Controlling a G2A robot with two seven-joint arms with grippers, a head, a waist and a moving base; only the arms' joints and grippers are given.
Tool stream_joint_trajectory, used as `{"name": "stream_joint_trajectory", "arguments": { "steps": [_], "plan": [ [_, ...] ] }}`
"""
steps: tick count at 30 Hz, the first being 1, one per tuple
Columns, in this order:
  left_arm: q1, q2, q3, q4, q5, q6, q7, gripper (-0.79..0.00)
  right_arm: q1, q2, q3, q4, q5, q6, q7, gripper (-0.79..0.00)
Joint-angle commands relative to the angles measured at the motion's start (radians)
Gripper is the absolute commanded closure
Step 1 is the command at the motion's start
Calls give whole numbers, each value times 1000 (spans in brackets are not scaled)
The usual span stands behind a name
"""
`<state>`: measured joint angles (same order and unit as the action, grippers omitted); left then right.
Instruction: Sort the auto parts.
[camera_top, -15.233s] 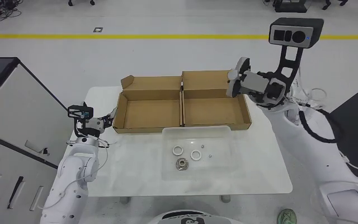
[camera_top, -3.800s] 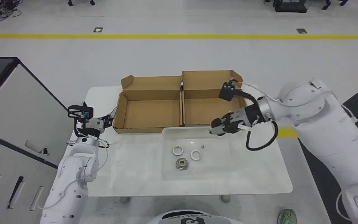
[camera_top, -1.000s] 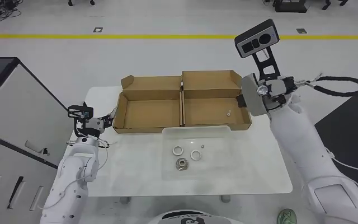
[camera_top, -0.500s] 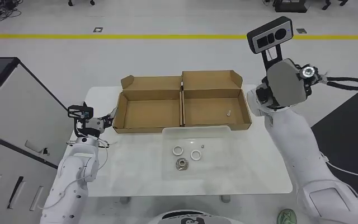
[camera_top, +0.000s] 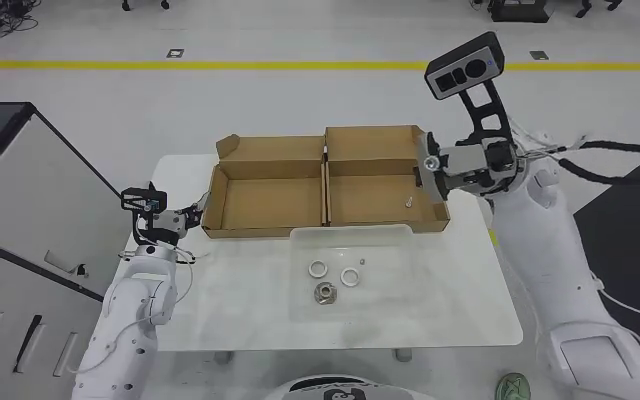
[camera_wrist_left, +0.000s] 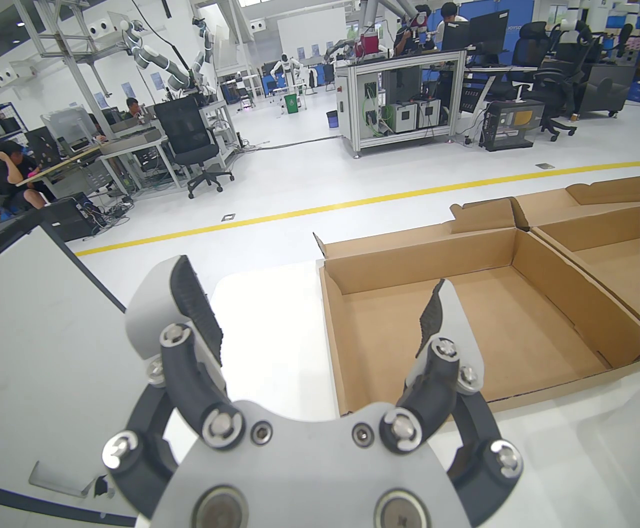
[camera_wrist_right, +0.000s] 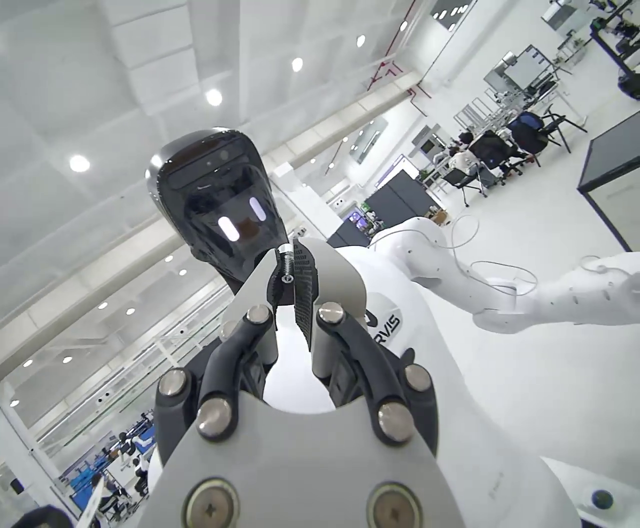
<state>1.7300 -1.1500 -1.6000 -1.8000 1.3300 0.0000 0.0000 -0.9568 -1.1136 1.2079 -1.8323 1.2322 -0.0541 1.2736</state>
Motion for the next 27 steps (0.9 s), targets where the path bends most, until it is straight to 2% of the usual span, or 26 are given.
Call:
{"name": "stream_joint_trajectory", "arguments": {
  "steps": [1,9,27],
  "plan": [
    [0,0,0,0,0,0,0,-785,-7,-3,-1,-1,35,-2,1,0],
    [0,0,0,0,0,0,0,-785,-19,-17,-8,4,130,8,6,0],
    [0,0,0,0,0,0,0,-785,-19,-17,-8,4,130,8,6,0]
  ]
}}
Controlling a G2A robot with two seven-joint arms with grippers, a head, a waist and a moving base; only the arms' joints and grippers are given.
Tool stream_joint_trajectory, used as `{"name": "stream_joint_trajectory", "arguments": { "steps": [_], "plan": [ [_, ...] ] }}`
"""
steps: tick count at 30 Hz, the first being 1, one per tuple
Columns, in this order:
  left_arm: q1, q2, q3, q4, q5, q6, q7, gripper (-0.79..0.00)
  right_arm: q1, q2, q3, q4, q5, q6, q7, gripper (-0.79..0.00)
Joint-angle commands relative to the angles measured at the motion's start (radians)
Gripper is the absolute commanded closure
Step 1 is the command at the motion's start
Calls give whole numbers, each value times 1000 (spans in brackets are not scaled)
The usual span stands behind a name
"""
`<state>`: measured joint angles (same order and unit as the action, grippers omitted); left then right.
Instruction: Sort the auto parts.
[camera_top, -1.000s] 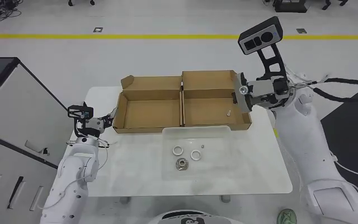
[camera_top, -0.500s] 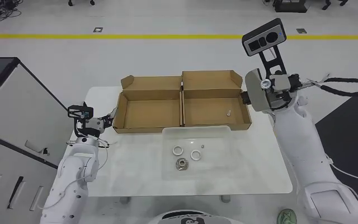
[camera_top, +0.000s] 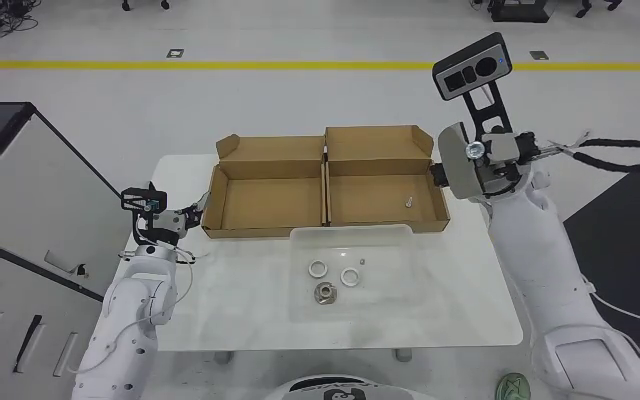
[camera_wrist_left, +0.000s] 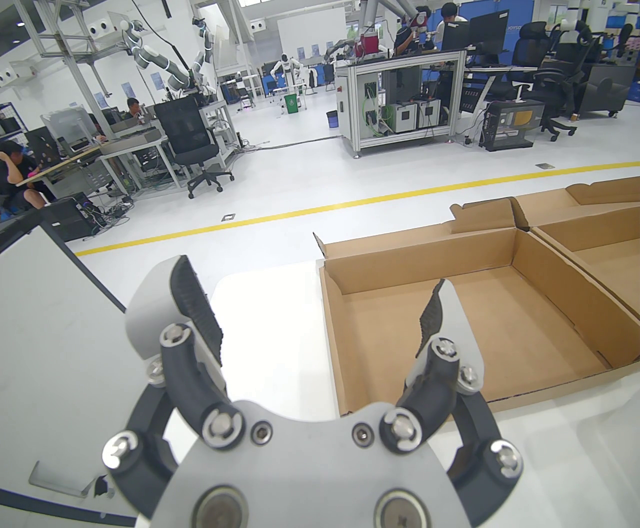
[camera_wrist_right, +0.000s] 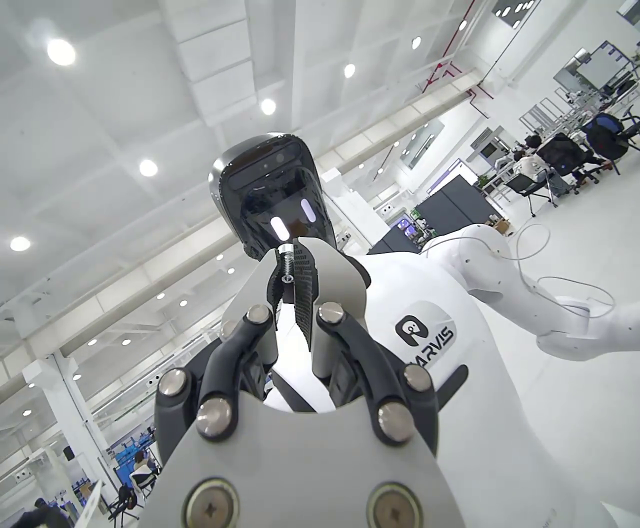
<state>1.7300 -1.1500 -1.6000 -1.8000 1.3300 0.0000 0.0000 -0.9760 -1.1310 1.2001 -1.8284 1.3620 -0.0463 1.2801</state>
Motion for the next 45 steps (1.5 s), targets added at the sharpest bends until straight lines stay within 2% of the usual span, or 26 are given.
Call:
{"name": "stream_joint_trajectory", "arguments": {
  "steps": [1,4,11,13,15,16,18,20,26,32,37,45],
  "plan": [
    [0,0,0,0,0,0,0,-785,0,0,0,0,0,0,0,0],
    [0,0,0,0,0,0,0,-785,-5,9,33,1,-119,30,-49,0],
    [0,0,0,0,0,0,0,-785,-53,50,190,26,-395,166,-39,0],
    [0,0,0,0,0,0,0,-785,-58,66,234,21,-541,210,-31,0],
    [0,0,0,0,0,0,0,-785,-62,78,274,28,-617,247,-25,0],
    [0,0,0,0,0,0,0,-785,-54,89,293,20,-728,263,-17,0],
    [0,0,0,0,0,0,0,-785,-47,101,316,29,-832,296,-10,0],
    [0,0,0,0,0,0,0,-785,-22,118,316,19,-1031,310,2,0],
    [0,0,0,0,0,0,0,-785,89,142,212,59,-1448,293,22,0],
    [0,0,0,0,0,0,0,-785,191,138,42,137,-1726,276,-13,0],
    [0,0,0,0,0,0,0,-785,248,123,-104,229,-1898,270,-50,0],
    [0,0,0,0,0,0,0,-785,303,86,-278,376,-2050,265,-115,0]
  ]
}}
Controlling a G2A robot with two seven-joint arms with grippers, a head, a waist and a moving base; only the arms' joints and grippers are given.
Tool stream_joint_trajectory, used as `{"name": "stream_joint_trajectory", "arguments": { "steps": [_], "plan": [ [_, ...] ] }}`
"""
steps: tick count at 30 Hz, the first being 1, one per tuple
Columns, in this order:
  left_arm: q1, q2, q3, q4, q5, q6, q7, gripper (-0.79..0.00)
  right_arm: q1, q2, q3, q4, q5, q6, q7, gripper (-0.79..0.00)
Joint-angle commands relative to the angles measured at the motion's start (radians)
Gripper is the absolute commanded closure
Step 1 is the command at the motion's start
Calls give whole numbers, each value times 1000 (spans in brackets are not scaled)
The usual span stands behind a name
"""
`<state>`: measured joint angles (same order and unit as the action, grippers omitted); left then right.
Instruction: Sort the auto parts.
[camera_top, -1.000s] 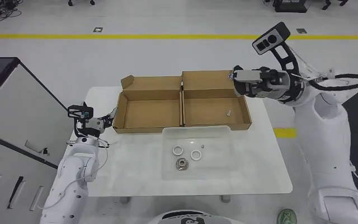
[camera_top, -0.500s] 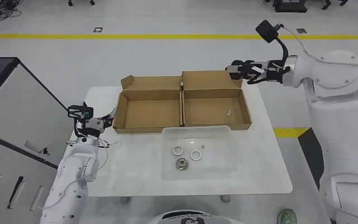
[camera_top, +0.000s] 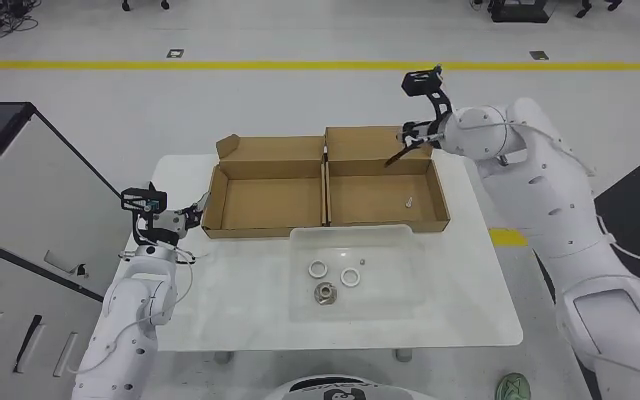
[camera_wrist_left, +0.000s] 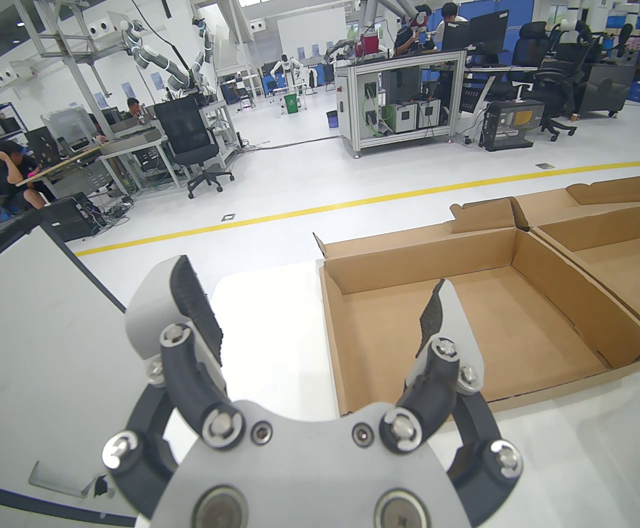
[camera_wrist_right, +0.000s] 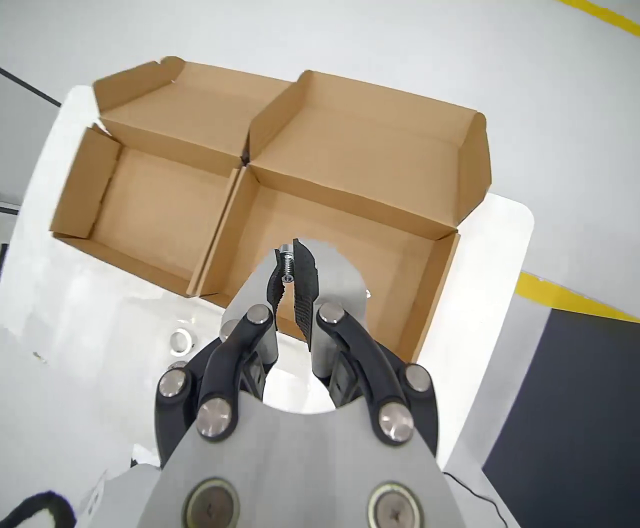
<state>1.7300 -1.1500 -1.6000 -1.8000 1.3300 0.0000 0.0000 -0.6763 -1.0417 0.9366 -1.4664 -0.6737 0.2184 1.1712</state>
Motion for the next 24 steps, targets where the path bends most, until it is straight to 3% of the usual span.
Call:
{"name": "stream_joint_trajectory", "arguments": {
  "steps": [1,24],
  "plan": [
    [0,0,0,0,0,0,0,-785,5,-8,-33,29,-28,1,-15,0],
    [0,0,0,0,0,0,0,-785,18,-131,-287,339,-112,6,-120,0]
  ]
}}
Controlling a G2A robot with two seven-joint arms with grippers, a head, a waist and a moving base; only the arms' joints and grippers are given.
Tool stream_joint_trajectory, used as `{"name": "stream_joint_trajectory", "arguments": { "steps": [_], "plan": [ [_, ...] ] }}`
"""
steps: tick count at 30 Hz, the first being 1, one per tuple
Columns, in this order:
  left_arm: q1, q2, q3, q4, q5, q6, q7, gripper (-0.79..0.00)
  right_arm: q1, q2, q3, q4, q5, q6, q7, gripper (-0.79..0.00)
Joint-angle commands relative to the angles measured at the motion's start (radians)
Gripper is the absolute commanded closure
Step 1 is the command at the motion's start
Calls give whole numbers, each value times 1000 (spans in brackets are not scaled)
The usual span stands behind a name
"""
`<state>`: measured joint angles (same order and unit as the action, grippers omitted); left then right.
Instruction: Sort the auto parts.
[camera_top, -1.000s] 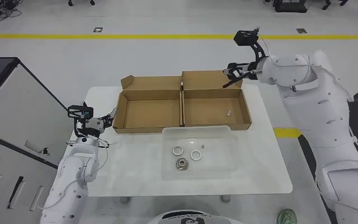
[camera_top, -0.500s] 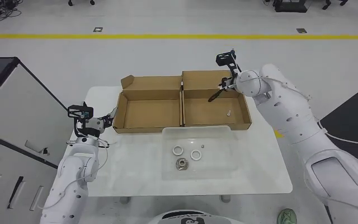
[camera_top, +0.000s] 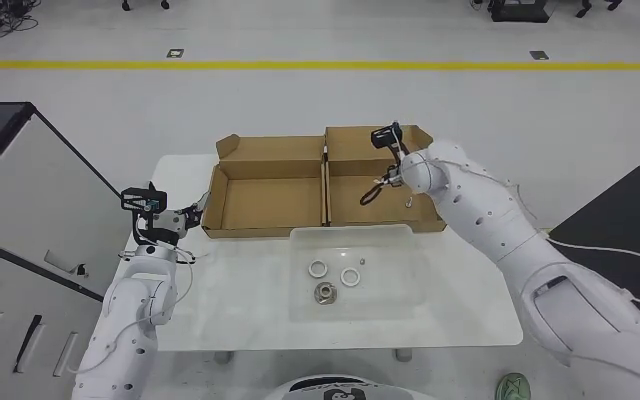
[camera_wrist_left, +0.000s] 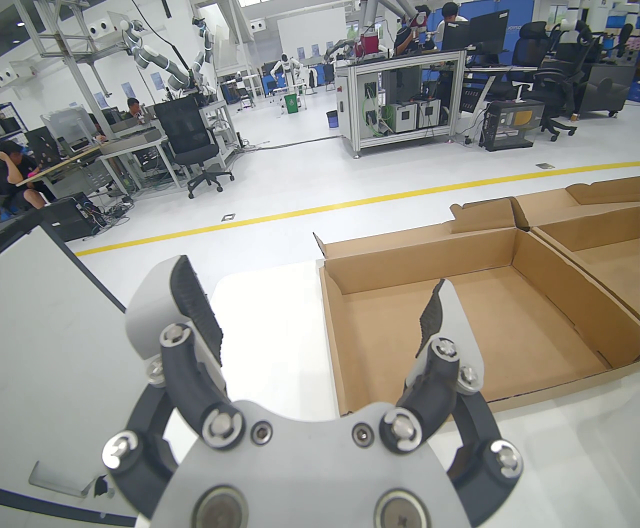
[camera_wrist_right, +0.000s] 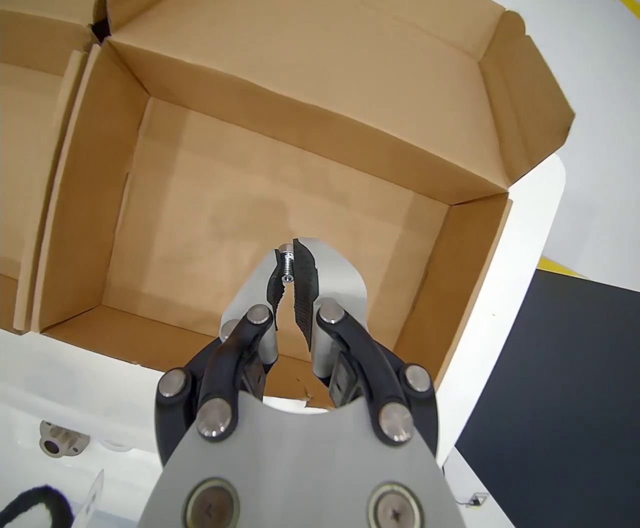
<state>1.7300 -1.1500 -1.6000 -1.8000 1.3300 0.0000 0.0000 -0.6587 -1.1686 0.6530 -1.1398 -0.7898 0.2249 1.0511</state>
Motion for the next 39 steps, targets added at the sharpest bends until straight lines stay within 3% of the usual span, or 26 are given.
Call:
{"name": "stream_joint_trajectory", "arguments": {
  "steps": [1,28,29,31,39],
  "plan": [
    [0,0,0,0,0,0,0,-785,2,-9,-9,26,3,-1,0,0],
    [0,0,0,0,0,0,0,-785,31,-114,-75,274,22,-51,46,0],
    [0,0,0,0,0,0,0,-785,32,-116,-74,278,22,-50,46,-132],
    [0,0,0,0,0,0,0,-785,32,-120,-72,285,22,-52,46,-228],
    [0,0,0,0,0,0,0,-785,38,-128,-47,297,25,-63,24,-360]
  ]
}}
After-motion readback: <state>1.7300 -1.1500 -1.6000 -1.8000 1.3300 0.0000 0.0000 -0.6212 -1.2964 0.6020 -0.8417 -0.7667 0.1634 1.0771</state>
